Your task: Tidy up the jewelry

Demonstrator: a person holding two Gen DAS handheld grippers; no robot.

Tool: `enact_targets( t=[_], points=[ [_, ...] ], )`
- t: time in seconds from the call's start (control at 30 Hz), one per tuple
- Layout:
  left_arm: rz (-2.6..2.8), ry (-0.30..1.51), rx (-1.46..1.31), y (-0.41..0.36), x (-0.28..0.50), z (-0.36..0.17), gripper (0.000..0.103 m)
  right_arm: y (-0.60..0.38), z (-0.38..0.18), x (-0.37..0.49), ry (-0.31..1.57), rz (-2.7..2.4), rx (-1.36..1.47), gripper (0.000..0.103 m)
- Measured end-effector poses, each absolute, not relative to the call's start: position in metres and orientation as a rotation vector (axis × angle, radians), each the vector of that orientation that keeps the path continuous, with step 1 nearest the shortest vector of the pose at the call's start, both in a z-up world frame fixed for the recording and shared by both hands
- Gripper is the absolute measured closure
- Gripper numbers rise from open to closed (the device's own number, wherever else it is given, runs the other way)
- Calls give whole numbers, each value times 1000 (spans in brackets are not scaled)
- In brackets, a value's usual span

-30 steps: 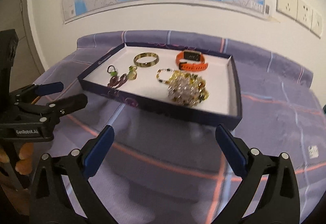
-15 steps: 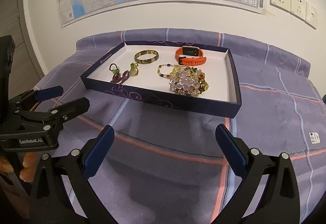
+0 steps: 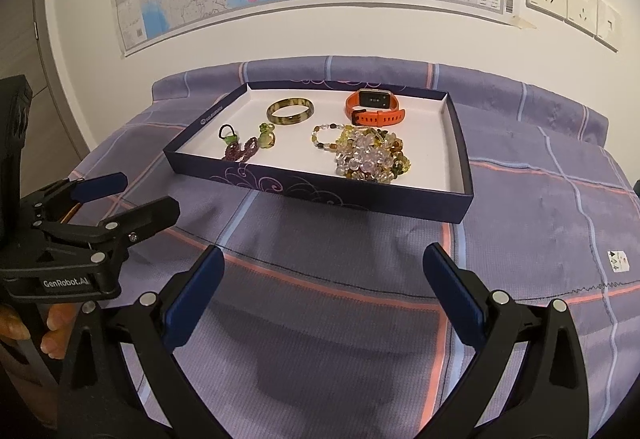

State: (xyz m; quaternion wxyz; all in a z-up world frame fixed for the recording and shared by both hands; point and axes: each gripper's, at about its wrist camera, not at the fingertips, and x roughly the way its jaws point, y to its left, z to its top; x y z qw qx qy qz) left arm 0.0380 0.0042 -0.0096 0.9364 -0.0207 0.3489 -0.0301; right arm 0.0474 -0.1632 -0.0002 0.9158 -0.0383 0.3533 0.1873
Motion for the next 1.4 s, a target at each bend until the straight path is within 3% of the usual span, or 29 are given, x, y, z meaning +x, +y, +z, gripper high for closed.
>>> enact_targets(
  t=[1.4],
  points=[
    [-55, 742, -29, 2, 41, -16, 7, -165, -4, 49, 758, 407, -54, 5]
  ],
)
